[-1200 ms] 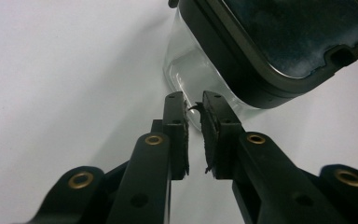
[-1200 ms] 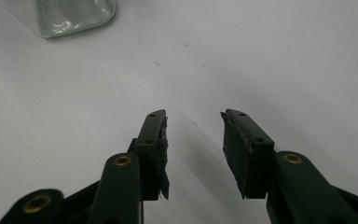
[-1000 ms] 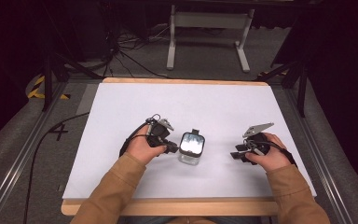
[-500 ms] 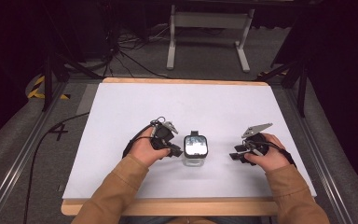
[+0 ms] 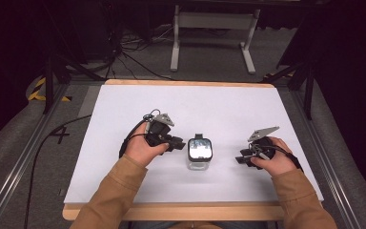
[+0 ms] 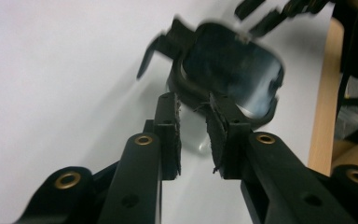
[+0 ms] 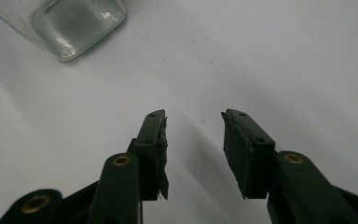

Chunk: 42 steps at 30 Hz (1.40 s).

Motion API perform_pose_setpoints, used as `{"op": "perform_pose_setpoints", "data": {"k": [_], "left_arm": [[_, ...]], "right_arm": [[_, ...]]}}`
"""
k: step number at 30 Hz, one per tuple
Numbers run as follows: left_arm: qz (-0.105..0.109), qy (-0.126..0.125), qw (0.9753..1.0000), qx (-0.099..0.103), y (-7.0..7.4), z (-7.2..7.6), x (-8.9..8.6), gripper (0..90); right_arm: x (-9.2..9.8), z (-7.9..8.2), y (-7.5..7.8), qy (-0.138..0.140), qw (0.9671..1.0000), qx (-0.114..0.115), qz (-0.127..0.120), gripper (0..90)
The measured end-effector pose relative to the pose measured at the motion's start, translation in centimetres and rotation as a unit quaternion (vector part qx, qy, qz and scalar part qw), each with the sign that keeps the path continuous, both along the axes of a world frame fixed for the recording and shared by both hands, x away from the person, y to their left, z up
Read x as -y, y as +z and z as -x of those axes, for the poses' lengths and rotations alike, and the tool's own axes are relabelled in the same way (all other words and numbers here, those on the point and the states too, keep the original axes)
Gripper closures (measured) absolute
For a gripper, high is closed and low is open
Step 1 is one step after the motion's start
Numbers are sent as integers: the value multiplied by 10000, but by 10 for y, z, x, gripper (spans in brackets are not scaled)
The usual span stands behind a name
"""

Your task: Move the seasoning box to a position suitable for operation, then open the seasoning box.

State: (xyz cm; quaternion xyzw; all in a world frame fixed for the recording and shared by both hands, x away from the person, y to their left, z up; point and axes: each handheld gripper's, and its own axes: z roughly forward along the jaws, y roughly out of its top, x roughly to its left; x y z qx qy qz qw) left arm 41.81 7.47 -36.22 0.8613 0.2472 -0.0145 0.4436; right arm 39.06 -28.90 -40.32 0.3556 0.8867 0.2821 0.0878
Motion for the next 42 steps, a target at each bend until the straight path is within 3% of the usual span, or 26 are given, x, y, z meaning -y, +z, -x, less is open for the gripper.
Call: {"op": "perform_pose_setpoints", "data": {"k": [4,8,12,15,16,18,23,26,29,37,42], "left_arm": [[406,53,9989,235,6,0,5,741],[563,90,9974,448,7,-1,10,744],[773,225,9958,432,5,-7,13,755],[693,233,9963,452,1,-12,18,757],[579,269,9964,550,-3,-16,22,757],[464,277,9970,548,-8,-20,25,758],[538,173,9972,495,-13,-26,34,776],[568,-24,9977,370,-16,-30,37,820],[556,-68,9981,243,-19,-32,38,888],[703,21,9971,300,-21,-33,41,883],[683,43,9969,392,-23,-34,44,890]], "right_arm": [[1,3,2,-36,10000,42,-13,591],[2,7,3,-64,9999,91,8,591],[2,11,3,-69,9999,117,32,590],[3,13,2,-95,9999,140,22,586],[4,15,1,-126,9998,159,37,586],[6,17,-1,-176,9997,183,42,586],[10,22,-2,-227,9996,182,37,586],[11,24,-4,-271,9995,167,62,586],[10,25,-5,-272,9995,143,40,582],[7,25,-6,-241,9996,157,49,581],[3,26,-7,-205,9997,125,46,581]]}}
